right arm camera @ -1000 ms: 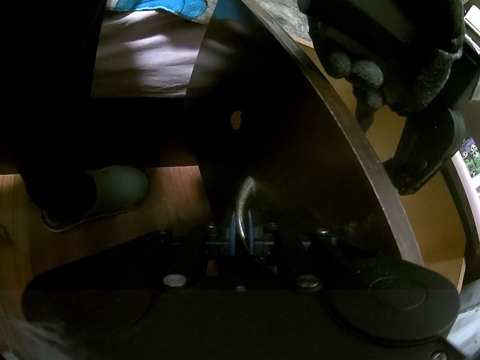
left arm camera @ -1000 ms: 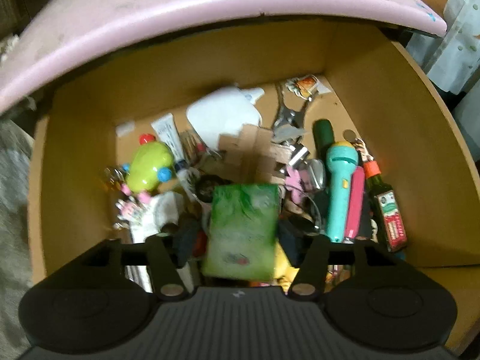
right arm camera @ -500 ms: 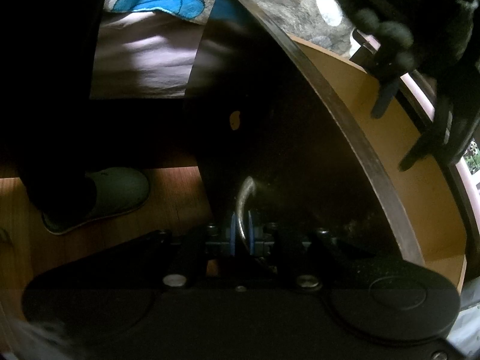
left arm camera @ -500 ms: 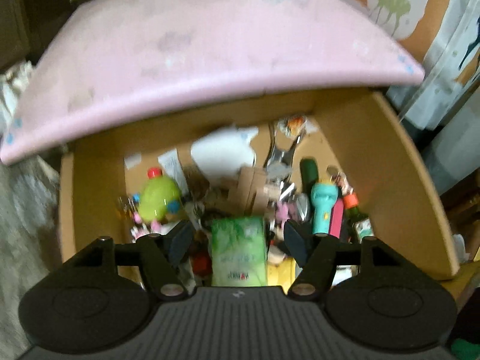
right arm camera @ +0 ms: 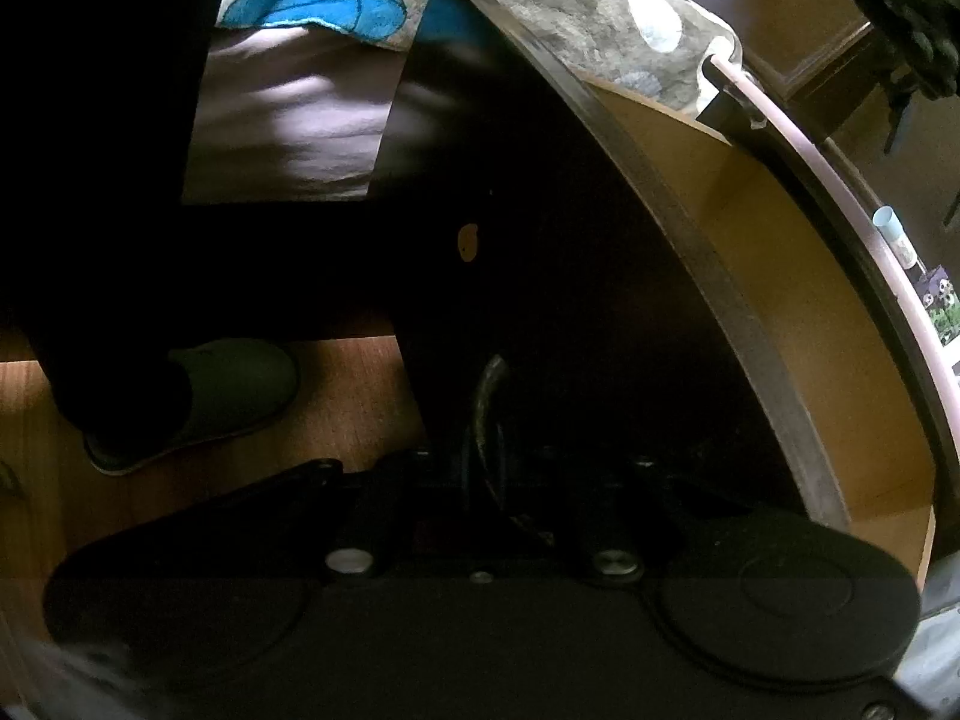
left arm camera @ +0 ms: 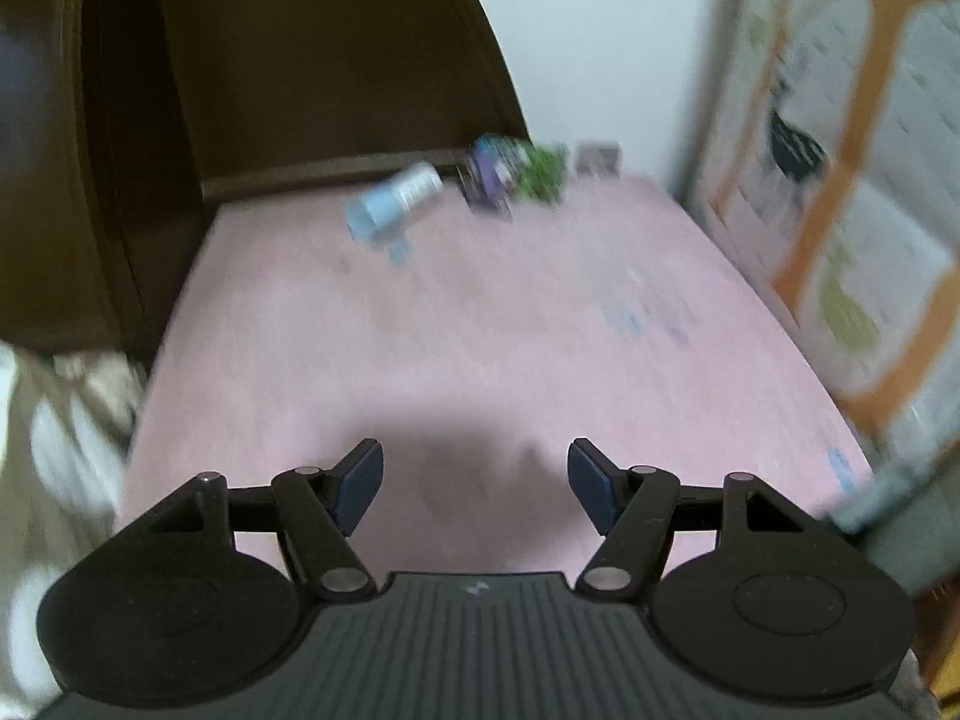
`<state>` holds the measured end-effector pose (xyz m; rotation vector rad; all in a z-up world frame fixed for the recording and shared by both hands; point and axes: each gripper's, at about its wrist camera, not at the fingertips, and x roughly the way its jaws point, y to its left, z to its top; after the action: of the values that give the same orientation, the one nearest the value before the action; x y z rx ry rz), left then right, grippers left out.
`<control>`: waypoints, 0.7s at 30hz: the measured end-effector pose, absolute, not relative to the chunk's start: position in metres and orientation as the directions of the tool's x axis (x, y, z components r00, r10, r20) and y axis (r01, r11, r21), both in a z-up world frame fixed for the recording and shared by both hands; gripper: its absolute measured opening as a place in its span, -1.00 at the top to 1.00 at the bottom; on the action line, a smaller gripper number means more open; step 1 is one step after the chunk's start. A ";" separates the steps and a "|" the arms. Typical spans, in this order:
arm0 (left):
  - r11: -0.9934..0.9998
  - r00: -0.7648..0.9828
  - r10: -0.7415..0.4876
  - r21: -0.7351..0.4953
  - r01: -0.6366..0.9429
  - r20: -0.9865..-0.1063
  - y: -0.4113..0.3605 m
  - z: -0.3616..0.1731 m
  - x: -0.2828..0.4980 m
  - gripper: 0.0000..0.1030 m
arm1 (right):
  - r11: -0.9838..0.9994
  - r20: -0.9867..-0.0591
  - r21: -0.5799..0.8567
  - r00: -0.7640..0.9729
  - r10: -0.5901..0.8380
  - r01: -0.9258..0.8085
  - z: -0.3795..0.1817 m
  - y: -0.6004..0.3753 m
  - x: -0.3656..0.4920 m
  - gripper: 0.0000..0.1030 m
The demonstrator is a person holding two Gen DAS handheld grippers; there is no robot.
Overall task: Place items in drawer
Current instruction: 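Return the left tool to the tabletop and grasp the panda cube puzzle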
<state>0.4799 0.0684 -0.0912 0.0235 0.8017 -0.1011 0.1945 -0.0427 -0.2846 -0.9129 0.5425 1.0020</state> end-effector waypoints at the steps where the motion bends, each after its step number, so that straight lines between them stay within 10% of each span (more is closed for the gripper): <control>1: 0.995 0.698 -0.074 -0.006 0.100 -0.712 0.070 -0.090 0.492 -0.30 | 0.233 -0.751 -0.394 0.458 0.476 -0.889 -0.284 -0.043 0.194 0.88; 21: 0.983 0.748 -0.095 0.056 0.174 -0.657 0.017 -0.102 0.692 -0.30 | 0.225 -0.740 -0.394 0.453 0.498 -0.891 -0.284 -0.046 0.191 0.88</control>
<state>0.6925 0.0168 -0.1018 0.1161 0.7108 -0.1473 0.1913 -0.0465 -0.2837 -0.9046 0.5210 1.0193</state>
